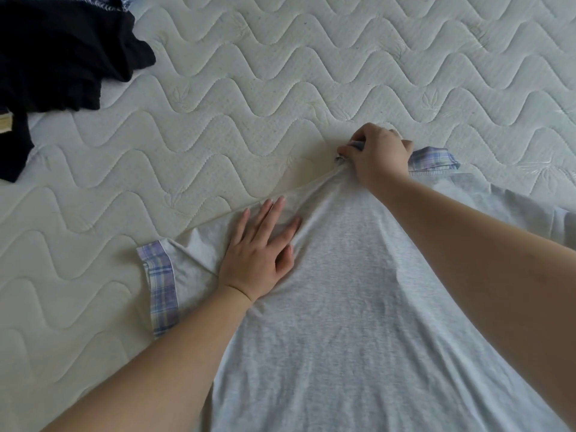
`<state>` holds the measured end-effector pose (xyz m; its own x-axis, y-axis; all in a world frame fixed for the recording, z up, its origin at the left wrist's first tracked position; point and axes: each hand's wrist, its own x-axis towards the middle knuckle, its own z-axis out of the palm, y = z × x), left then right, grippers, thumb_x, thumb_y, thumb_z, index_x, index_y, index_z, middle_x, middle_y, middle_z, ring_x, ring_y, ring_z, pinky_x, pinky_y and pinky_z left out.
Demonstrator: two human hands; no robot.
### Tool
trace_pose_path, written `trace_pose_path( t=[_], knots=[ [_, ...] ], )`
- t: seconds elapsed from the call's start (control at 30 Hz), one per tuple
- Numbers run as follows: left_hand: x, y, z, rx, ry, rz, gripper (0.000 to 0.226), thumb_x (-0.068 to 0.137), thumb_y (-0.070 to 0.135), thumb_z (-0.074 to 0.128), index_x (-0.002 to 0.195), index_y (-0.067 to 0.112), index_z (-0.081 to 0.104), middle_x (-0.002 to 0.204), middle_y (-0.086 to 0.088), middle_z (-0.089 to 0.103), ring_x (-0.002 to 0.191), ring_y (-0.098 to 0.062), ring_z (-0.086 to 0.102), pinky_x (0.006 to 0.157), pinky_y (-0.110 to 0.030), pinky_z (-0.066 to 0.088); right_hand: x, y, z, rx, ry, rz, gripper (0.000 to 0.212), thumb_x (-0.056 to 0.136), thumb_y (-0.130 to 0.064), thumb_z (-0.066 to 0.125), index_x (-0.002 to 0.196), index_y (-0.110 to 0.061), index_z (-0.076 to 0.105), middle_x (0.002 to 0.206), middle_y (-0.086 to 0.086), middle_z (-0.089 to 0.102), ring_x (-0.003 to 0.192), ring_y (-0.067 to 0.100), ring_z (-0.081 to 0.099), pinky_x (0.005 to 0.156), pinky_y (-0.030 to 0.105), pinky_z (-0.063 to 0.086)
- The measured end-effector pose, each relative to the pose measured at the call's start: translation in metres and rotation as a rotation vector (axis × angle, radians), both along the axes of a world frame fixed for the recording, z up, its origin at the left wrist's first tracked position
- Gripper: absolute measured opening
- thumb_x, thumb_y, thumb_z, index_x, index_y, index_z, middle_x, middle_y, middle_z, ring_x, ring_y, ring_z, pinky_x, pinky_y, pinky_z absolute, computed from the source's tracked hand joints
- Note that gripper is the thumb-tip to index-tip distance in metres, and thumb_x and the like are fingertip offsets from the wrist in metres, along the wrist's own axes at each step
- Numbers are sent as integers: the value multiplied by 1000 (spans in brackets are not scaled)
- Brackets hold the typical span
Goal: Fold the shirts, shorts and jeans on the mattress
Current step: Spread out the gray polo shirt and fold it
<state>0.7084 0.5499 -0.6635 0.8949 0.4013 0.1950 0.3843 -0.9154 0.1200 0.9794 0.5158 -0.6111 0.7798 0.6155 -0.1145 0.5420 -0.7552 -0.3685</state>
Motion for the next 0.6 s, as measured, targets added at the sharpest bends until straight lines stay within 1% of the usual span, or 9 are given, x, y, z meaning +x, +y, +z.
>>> trace_pose_path(
  t=[0.13,0.2,0.3,0.37,0.43,0.53,0.57,0.6],
  knots=[
    [0,2,-3,-38,26,48,42,96,45,45,137,43,52,159,-24,20,149,-39,17,120,-57,11,-6,-1,-9,-4,-39,-43,31,91,-50,59,105,-23,64,112,-4,65,112,22,48,93,39,25],
    [0,2,-3,-35,20,58,40,97,45,44,135,44,54,155,-26,29,145,-40,25,118,-59,13,-8,-1,-11,-2,-46,-52,31,91,-50,59,104,-23,64,113,-5,65,112,23,47,93,39,24],
    [-1,2,-3,-8,-38,28,38,97,40,46,131,37,62,140,-20,49,132,-35,45,118,-58,16,-9,-1,-9,-7,-48,-55,29,91,-48,59,103,-22,64,112,-4,65,111,23,48,90,39,23],
    [-1,2,-3,-1,-83,9,38,97,37,48,130,31,63,132,-14,56,127,-32,50,116,-57,20,-11,-2,-6,-16,-36,-52,25,93,-45,58,103,-23,64,110,-3,65,111,23,48,91,40,23],
    [-1,1,-2,24,-101,5,38,97,34,48,130,25,64,129,-8,59,124,-29,52,115,-55,24,-14,-5,-1,-36,-24,-30,22,95,-40,55,108,-25,64,111,-2,66,115,22,46,95,41,23],
    [-1,-1,2,59,-79,-15,38,97,30,46,128,18,63,124,-4,62,119,-28,55,112,-47,32,-25,-15,11,-21,-45,46,32,98,-31,50,129,-28,56,128,-4,59,131,21,37,109,43,18],
    [-1,-1,5,62,-77,-21,36,96,28,47,126,16,64,122,-4,63,116,-28,57,107,-44,37,-33,-21,16,24,-59,58,36,97,-26,51,132,-28,54,133,-4,56,133,21,35,111,43,17],
    [-1,-2,9,58,-77,-22,34,95,27,49,123,16,66,120,-4,64,113,-28,59,100,-42,42,-43,-28,23,80,-84,62,37,94,-23,53,131,-27,55,134,-3,54,132,22,35,109,41,18]
  ],
)
